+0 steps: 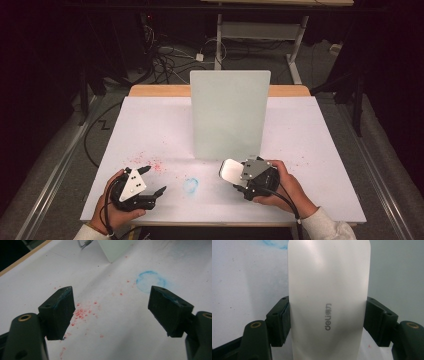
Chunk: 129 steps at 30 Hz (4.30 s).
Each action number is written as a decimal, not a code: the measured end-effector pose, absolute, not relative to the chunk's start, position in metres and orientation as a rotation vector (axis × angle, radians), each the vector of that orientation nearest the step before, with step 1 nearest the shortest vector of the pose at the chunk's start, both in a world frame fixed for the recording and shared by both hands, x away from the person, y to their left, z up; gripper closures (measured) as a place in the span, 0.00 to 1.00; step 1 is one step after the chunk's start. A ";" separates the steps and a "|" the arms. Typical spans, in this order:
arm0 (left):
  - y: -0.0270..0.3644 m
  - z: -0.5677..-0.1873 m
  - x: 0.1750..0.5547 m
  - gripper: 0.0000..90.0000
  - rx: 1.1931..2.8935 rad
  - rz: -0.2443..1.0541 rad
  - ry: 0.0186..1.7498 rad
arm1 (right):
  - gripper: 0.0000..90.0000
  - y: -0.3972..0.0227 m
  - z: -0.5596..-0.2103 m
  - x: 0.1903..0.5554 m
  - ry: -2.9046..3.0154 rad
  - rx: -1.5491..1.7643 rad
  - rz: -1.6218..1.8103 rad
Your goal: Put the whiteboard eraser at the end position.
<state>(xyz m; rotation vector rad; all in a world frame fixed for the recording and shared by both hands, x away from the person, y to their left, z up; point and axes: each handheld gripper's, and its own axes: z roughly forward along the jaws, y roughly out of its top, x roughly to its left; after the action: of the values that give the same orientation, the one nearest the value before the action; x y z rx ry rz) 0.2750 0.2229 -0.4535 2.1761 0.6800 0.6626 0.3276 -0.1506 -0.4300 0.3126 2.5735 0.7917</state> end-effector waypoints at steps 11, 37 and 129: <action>0.222 -0.455 0.276 0.23 2.183 0.653 0.680 | 0.34 -0.136 -0.436 0.325 2.605 0.238 0.741; 0.220 -0.456 0.277 0.23 2.195 0.640 0.676 | 0.34 -0.109 -0.450 0.334 2.791 0.097 0.702; 0.219 -0.455 0.279 0.22 2.183 0.692 0.691 | 0.18 -0.263 -0.448 0.297 1.987 0.714 1.054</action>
<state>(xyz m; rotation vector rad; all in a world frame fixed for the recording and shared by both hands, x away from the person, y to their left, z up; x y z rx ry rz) 0.2787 0.2194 -0.4550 2.1829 0.6906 0.6922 0.2968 -0.2628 -0.4481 0.7136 1.9873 1.0536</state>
